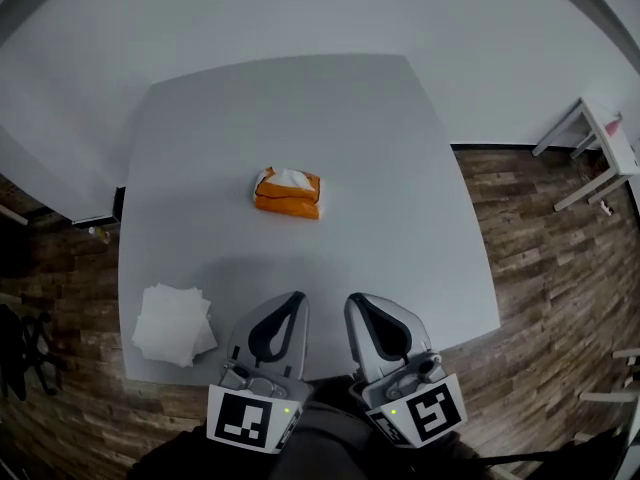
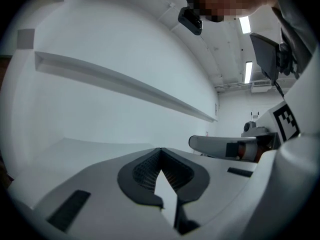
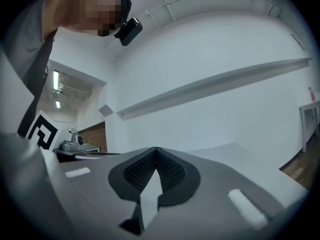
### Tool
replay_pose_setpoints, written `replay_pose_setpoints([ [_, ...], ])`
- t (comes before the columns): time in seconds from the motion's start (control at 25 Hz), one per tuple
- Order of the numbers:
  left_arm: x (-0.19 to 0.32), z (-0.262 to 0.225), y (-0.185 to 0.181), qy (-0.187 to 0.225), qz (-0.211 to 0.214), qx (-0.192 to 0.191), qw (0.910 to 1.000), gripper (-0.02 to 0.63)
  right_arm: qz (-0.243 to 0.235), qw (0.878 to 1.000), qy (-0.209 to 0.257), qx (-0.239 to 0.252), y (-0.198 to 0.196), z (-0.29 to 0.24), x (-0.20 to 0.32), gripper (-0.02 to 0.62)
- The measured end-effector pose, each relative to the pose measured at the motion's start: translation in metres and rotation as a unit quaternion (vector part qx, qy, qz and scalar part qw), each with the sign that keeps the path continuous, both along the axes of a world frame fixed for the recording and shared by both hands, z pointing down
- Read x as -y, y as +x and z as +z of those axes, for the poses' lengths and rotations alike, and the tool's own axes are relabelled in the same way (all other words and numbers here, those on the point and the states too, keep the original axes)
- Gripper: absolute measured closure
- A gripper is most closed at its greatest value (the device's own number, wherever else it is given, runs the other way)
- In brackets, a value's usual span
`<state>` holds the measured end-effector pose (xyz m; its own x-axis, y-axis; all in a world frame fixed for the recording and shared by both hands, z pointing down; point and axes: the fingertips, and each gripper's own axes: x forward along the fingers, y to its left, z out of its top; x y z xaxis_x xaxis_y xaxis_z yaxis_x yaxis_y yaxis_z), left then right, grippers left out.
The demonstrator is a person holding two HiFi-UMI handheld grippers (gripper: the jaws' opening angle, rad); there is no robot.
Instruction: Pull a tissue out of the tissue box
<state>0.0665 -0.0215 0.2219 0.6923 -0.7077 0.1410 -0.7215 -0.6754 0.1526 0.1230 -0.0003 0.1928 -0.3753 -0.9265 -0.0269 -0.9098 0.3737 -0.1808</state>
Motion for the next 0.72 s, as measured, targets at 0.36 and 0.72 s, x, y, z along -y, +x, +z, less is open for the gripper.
replay_pose_setpoints([
  [0.36,0.069,-0.016,0.004,0.010,-0.067,0.010,0.9977,0.606,-0.077,0.996,0.010,-0.030,0.005,-0.011,0.070,0.595],
  [0.72,0.144,0.032,0.011,-0.035,-0.111,0.017,0.9931,0.606,-0.139,0.987,-0.016,-0.076,0.005,0.040,0.152,0.563],
])
